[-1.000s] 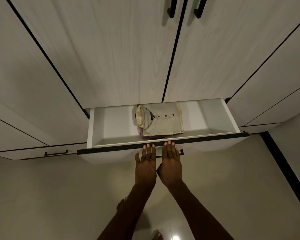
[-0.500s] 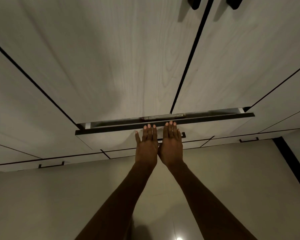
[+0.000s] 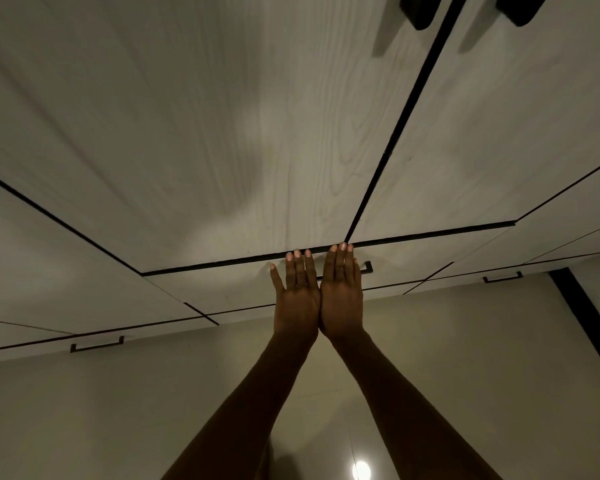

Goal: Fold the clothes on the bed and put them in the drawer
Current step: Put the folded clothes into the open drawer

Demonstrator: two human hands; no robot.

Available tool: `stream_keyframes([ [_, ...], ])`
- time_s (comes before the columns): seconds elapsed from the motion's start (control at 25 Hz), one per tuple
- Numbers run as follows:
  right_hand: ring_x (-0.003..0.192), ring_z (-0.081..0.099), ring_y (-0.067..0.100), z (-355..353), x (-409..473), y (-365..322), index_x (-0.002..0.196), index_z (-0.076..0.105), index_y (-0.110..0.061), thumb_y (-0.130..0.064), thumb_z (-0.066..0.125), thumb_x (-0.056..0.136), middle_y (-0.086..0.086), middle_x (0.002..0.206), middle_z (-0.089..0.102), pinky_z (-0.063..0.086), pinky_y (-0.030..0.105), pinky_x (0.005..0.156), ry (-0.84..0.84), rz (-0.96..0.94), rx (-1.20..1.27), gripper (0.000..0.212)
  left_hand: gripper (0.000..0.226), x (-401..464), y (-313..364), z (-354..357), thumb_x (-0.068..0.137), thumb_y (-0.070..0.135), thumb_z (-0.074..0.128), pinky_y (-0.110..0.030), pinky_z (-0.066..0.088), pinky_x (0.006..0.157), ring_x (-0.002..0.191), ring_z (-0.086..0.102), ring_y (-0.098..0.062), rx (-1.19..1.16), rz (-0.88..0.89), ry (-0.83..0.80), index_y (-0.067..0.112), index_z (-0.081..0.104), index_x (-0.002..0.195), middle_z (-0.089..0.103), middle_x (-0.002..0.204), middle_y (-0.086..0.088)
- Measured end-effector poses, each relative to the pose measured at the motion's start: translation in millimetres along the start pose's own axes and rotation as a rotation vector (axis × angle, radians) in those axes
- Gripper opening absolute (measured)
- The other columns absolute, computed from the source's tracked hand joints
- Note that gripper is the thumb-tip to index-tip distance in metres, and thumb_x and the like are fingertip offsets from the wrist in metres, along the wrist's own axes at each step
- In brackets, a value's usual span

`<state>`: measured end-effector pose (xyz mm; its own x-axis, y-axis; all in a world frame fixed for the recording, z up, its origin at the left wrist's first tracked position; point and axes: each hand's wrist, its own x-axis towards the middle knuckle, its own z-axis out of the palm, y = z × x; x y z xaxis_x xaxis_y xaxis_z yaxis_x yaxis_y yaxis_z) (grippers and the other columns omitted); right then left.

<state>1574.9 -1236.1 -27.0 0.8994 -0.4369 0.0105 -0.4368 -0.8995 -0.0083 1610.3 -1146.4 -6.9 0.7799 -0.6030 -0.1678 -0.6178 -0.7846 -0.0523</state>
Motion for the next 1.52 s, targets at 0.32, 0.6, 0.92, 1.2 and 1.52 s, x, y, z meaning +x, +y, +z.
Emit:
stream_keyframes([
  [0.32, 0.156, 0.011, 0.041, -23, -15, 1, 0.159, 0.018, 0.006, -0.046, 0.075, 0.08, 0.028, 0.167, 0.012, 0.007, 0.053, 0.125, 0.009, 0.004, 0.071, 0.11, 0.092, -18, -14, -18, 0.104, 0.031, 0.048, -0.074, -0.004, 0.117, 0.149, -0.021, -0.05, 0.089, 0.082, -0.053, -0.007, -0.018, 0.155, -0.025, 0.158, -0.036],
  [0.6, 0.113, 0.066, 0.041, -101, -39, 14, 0.123, 0.068, 0.001, -0.034, 0.097, 0.044, 0.021, 0.113, 0.072, 0.054, 0.053, 0.099, 0.007, 0.017, 0.075, 0.091, 0.086, -44, -17, -91, 0.086, 0.026, 0.073, -0.061, 0.024, 0.119, 0.141, 0.041, -0.041, -0.003, 0.193, -0.038, 0.002, 0.029, 0.156, 0.041, 0.152, -0.026],
  [0.92, 0.114, 0.063, 0.036, -196, -66, 35, 0.122, 0.066, 0.0, -0.024, 0.078, 0.07, 0.02, 0.123, 0.066, 0.049, 0.047, 0.099, 0.188, -0.033, 0.112, 0.058, 0.059, -77, 4, -186, 0.054, 0.024, 0.089, -0.051, 0.055, 0.087, 0.089, 0.069, -0.03, -0.051, 0.241, 0.271, 0.008, 0.073, 0.108, 0.071, 0.097, -0.012],
  [1.2, 0.115, 0.062, 0.034, -296, -115, 74, 0.122, 0.067, -0.004, -0.031, 0.051, 0.098, 0.019, 0.125, 0.067, 0.047, 0.047, 0.101, 0.468, 0.029, 0.114, 0.039, 0.029, -117, 37, -277, 0.087, 0.027, 0.062, -0.051, 0.05, 0.092, 0.095, 0.067, -0.032, -0.054, 0.261, 0.553, 0.007, 0.072, 0.106, 0.072, 0.1, -0.013],
  [1.52, 0.111, 0.062, 0.035, -376, -217, 140, 0.117, 0.067, -0.004, -0.035, 0.042, 0.097, 0.018, 0.119, 0.068, 0.047, 0.046, 0.096, 0.629, 0.233, 0.087, 0.045, 0.027, -173, 132, -346, 0.092, 0.029, 0.065, -0.05, 0.046, 0.092, 0.088, 0.068, -0.032, -0.13, 0.454, 0.701, 0.008, 0.07, 0.106, 0.071, 0.097, -0.014],
])
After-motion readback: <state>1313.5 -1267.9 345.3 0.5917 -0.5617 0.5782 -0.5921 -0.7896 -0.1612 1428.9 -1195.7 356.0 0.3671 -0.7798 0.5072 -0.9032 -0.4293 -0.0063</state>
